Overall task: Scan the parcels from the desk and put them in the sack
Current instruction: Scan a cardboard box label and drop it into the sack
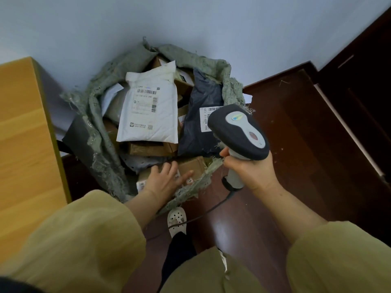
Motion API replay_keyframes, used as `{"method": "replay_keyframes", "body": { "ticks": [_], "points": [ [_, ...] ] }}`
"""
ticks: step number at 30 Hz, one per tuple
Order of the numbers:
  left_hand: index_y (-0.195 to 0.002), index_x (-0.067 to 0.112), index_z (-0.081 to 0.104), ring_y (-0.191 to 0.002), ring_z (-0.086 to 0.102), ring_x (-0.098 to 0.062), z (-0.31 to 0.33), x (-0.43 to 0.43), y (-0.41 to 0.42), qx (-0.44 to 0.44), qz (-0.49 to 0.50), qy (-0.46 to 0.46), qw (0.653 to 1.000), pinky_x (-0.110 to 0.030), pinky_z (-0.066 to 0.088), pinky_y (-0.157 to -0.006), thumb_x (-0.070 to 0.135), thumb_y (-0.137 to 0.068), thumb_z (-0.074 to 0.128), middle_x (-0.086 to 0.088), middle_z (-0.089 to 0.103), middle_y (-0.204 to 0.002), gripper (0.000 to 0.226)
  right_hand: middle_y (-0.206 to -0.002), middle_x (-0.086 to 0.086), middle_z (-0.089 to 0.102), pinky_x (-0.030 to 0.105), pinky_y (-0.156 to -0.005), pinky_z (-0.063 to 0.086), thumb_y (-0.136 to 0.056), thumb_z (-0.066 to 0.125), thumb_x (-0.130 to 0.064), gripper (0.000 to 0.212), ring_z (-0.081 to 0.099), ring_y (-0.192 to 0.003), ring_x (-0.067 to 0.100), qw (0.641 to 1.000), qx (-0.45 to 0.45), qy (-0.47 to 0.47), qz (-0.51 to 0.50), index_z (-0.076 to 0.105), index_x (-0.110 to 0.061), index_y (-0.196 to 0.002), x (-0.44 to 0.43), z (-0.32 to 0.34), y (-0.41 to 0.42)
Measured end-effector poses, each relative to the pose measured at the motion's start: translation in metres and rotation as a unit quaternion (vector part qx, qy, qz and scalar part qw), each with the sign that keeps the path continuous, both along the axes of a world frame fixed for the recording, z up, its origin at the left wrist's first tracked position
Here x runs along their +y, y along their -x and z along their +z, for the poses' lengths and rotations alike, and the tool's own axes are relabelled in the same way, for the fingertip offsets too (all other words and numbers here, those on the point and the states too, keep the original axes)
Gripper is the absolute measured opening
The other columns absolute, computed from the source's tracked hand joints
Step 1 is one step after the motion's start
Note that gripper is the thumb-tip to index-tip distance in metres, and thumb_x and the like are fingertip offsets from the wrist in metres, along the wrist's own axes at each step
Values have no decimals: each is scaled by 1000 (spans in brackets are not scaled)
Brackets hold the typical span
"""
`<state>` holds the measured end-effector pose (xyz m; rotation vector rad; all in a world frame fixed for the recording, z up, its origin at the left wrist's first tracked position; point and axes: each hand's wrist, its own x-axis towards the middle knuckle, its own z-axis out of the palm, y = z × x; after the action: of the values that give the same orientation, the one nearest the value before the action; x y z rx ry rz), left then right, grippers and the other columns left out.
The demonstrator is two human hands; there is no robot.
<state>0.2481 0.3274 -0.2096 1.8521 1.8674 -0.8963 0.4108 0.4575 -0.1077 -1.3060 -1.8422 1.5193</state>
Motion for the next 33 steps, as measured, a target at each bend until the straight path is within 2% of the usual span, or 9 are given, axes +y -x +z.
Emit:
{"method": "replay_keyframes", "body": {
  "ticks": [3,6,9,11,13,15,18,26,33],
  "points": [
    [-149,37,-12,-137,20,-36,11,-1,26,-28,77,-42,996,-47,31,-106,33,-94,51,-20,8,-153,84,-77,-6,69,25,-76,56,-68,68,15,35,65,-77,6,1000,4,10,-11,68,-20,-67,5,2,2],
    [-149,35,-15,-147,-3,-33,20,-4,55,-8,56,-96,994,-48,4,-118,20,-96,48,-19,-5,-158,84,-77,-5,70,28,-76,56,-68,68,15,33,66,-76,6,999,14,23,-31,69,-18,-67,10,2,6],
    [-147,30,-22,-142,-26,-30,11,-3,60,3,29,-234,972,-60,-5,-113,8,-77,61,-19,-10,-157,110,-75,-4,69,24,-73,56,-68,67,16,32,65,-73,2,999,19,23,-31,68,-16,-67,9,0,10],
    [-147,29,-20,-140,-30,-32,7,8,58,-8,54,-253,966,-68,-3,-108,16,-66,72,-19,-20,-155,124,-75,-4,69,22,-70,55,-68,67,18,32,65,-72,3,999,25,21,-27,68,-15,-67,6,-3,11],
    [-144,36,-27,-137,-34,-38,9,28,60,-16,107,-221,969,-72,-3,-105,41,-70,76,-18,-40,-147,126,-74,-2,69,24,-71,56,-67,67,18,32,66,-73,5,999,28,23,-31,68,-14,-66,7,-7,10],
    [-143,42,-26,-138,-30,-42,13,51,68,-19,158,-156,975,-72,3,-107,52,-79,67,-16,-41,-147,113,-75,-2,70,28,-73,56,-67,66,18,33,66,-76,9,999,22,19,-35,68,-14,-65,8,-10,11],
    [-146,41,-20,-141,-23,-43,10,75,84,-31,193,-107,975,-68,10,-111,37,-88,62,-14,-36,-150,101,-75,-2,69,28,-75,57,-67,66,20,35,67,-76,11,999,34,12,-39,67,-15,-66,12,-11,15],
    [-146,44,-15,-139,-28,-41,-7,90,91,-56,216,-41,974,-65,6,-113,45,-84,65,-10,-40,-149,102,-75,-6,69,15,-66,53,-69,66,18,36,65,-72,1,998,26,39,-37,67,-19,-65,16,-18,21],
    [-150,42,5,-146,-7,-30,27,63,90,-90,209,-103,968,-55,15,-116,47,-86,60,-5,-17,-158,84,-82,-1,71,29,-74,56,-69,67,17,33,67,-79,10,992,10,109,-68,70,-15,-73,5,-15,20]
  ]
}}
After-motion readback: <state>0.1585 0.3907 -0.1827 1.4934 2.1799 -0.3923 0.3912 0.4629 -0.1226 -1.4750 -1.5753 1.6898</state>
